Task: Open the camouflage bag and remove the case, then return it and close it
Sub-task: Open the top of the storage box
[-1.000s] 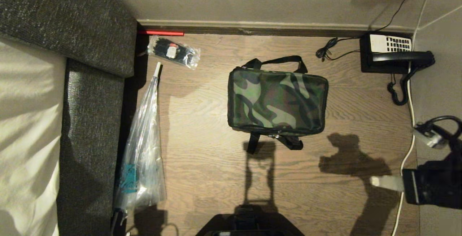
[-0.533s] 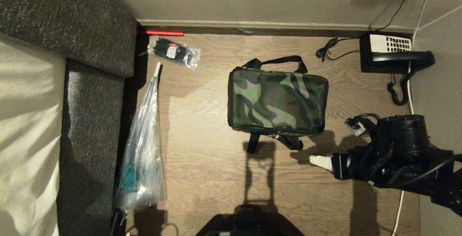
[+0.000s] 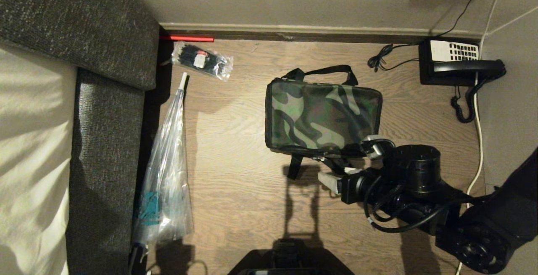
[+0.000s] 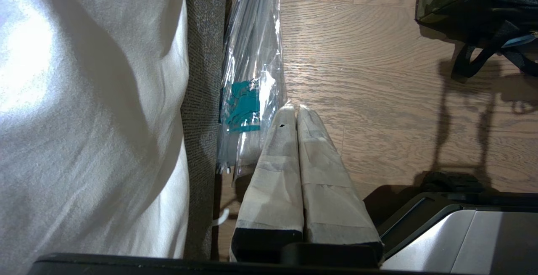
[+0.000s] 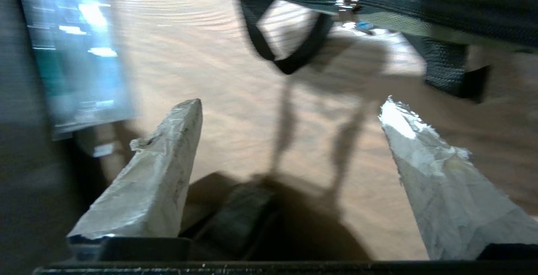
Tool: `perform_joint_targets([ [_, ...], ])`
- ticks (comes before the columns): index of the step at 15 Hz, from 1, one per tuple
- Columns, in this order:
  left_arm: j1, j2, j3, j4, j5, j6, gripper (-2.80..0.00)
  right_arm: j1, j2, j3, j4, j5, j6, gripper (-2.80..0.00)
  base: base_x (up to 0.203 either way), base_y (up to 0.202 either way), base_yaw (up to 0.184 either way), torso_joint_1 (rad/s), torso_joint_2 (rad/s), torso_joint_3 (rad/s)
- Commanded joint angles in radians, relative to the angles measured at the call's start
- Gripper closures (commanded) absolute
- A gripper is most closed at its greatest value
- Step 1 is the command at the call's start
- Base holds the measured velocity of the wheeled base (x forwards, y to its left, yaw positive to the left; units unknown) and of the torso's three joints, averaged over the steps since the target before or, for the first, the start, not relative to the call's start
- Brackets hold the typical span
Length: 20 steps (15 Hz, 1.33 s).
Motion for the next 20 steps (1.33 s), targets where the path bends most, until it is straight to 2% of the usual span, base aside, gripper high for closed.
perform_joint_targets([
  [1, 0.000, 0.000, 0.000, 0.000, 0.000, 0.000, 0.00, 0.022, 0.069, -0.004, -0.025, -0.045, -0.028, -2.80, 0.000, 0.000, 0.000, 0.000, 0.00, 0.000],
  [4, 0.000, 0.000, 0.001, 0.000, 0.000, 0.000, 0.00, 0.024, 0.127, -0.010, -0.047, -0.063, -0.067, -2.80, 0.000, 0.000, 0.000, 0.000, 0.00, 0.000],
  [12, 0.000, 0.000, 0.000, 0.000, 0.000, 0.000, 0.00, 0.049, 0.358, -0.136, -0.263, -0.272, -0.062, -2.80, 0.000, 0.000, 0.000, 0.000, 0.00, 0.000],
  [15, 0.000, 0.000, 0.000, 0.000, 0.000, 0.000, 0.00, 0.050, 0.385, -0.149, -0.338, -0.283, -0.089, -2.80, 0.000, 0.000, 0.000, 0.000, 0.00, 0.000],
  [20, 0.000, 0.000, 0.000, 0.000, 0.000, 0.000, 0.00, 0.050, 0.416, -0.150, -0.416, -0.305, -0.082, -2.80, 0.000, 0.000, 0.000, 0.000, 0.00, 0.000],
])
